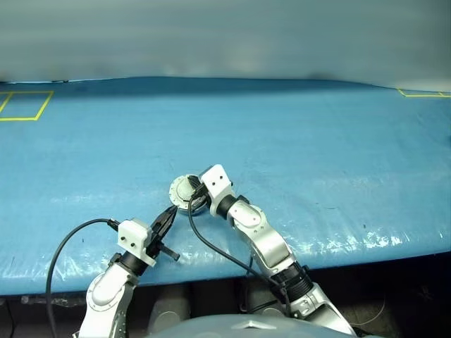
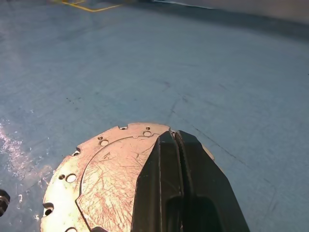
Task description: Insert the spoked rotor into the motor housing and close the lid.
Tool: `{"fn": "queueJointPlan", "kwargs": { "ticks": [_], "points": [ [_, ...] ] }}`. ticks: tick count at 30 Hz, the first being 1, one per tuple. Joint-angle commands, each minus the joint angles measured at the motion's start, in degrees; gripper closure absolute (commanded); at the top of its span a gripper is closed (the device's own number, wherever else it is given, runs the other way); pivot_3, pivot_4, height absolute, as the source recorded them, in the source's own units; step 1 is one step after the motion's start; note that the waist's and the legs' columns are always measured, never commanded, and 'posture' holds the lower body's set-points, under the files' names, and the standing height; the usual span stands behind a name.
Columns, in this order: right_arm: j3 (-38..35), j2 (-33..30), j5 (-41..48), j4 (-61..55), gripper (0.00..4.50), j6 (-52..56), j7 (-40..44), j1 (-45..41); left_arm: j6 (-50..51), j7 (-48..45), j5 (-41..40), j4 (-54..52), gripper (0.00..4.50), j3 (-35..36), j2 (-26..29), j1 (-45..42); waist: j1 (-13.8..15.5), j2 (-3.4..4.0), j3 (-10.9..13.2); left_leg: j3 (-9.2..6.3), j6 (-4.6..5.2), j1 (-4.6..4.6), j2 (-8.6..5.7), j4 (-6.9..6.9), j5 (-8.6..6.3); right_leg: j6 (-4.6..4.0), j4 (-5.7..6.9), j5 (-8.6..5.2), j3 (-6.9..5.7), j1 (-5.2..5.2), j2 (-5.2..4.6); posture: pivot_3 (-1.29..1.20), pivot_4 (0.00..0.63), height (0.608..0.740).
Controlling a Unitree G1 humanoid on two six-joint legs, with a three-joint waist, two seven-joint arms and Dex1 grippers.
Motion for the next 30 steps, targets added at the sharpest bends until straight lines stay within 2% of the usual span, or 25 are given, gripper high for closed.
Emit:
{"fn": "queueJointPlan", "kwargs": {
  "ticks": [1, 7, 8, 11, 21, 22, 30],
  "points": [
    [-1.0, 1.2, 2.7, -2.5, 4.45, 2.3, 2.4, -0.3, -1.2, 0.6, -0.3, -0.3, 4.50, -0.3, 0.2, -0.1, 0.0, 0.00, 0.0, 0.00, 0.00, 0.00, 0.00, 0.00, 0.00, 0.00, 0.00, 0.00, 0.00, 0.00, 0.00, 0.00, 0.150, 0.740],
    [-1.6, -4.7, 7.2, -12.4, 4.45, 6.7, 10.3, -0.4, -1.1, 1.3, -0.2, -0.7, 4.50, -0.5, 0.3, 0.1, 0.1, 0.00, 0.0, 0.00, 0.01, -0.13, 0.00, -0.02, 0.00, -0.03, -0.05, 0.04, -0.01, -0.11, -0.01, 0.00, 0.150, 0.740],
    [-1.7, -5.4, 7.5, -13.6, 4.28, 7.3, 10.9, -0.6, -1.0, 1.4, -0.3, -0.7, 4.50, -0.6, 0.3, 0.1, 0.1, 0.00, 0.0, 0.00, 0.02, -0.15, 0.00, -0.02, -0.01, -0.04, -0.07, 0.05, -0.01, -0.14, 0.00, 0.00, 0.150, 0.740],
    [-1.1, -6.6, 7.1, -15.2, 3.55, 8.2, 11.7, -1.0, -0.9, 1.4, -0.4, -0.8, 4.50, -0.7, 0.2, 0.2, 0.0, 0.00, 0.0, 0.03, 0.02, -0.15, 0.00, -0.05, -0.01, -0.03, -0.07, 0.05, 0.00, -0.15, 0.02, 0.00, 0.150, 0.740],
    [1.9, -6.5, 4.7, -10.8, 0.13, 6.1, 13.1, -3.2, -0.8, 2.2, -0.4, -0.9, 4.50, -1.0, 0.1, 0.2, 0.0, -0.01, 0.0, 0.15, 0.02, -0.16, 0.05, -0.13, -0.01, -0.04, -0.08, 0.06, 0.07, -0.23, 0.07, 0.00, 0.150, 0.740],
    [2.0, -6.5, 4.5, -10.2, 0.01, 5.8, 13.3, -3.5, -0.9, 2.2, -0.5, -1.0, 4.50, -1.0, 0.1, 0.3, 0.0, -0.01, 0.0, 0.16, 0.02, -0.16, 0.05, -0.13, -0.01, -0.04, -0.09, 0.06, 0.08, -0.23, 0.07, 0.00, 0.150, 0.740],
    [3.4, -6.3, 0.7, -3.8, 0.01, 1.7, 12.3, -5.5, -5.4, 3.1, -0.8, -0.8, 4.50, 1.0, -0.3, 4.0, 0.0, -0.02, 0.0, 0.21, 0.02, -0.15, 0.07, -0.18, -0.01, -0.23, -0.09, 0.17, 0.10, -0.29, 0.08, 0.00, 0.150, 0.740]
  ]
}}
